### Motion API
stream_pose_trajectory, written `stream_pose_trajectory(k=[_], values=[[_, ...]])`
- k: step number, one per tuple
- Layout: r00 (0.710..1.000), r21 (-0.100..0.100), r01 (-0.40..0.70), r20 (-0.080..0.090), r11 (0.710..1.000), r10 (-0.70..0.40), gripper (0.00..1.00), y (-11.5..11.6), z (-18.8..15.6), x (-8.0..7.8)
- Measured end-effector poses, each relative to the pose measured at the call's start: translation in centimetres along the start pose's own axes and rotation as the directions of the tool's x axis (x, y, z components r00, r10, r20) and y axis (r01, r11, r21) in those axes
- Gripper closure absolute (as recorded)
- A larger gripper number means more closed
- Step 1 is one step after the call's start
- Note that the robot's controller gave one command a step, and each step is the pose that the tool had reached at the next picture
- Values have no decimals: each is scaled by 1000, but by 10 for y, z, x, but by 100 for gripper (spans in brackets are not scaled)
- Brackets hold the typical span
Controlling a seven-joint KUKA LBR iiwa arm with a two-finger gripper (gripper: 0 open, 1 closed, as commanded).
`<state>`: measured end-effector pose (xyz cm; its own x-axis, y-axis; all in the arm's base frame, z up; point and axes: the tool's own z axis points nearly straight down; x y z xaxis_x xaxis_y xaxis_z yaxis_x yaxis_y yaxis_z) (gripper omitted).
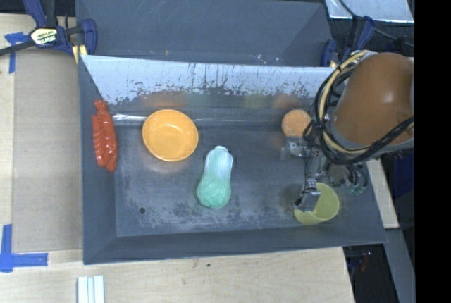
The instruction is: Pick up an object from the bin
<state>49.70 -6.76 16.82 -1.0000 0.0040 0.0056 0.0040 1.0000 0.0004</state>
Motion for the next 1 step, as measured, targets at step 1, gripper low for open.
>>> stream_pose_trajectory(k=[1], values=[[1000,1,3,8,1000,-3,0,0,-4,-2]])
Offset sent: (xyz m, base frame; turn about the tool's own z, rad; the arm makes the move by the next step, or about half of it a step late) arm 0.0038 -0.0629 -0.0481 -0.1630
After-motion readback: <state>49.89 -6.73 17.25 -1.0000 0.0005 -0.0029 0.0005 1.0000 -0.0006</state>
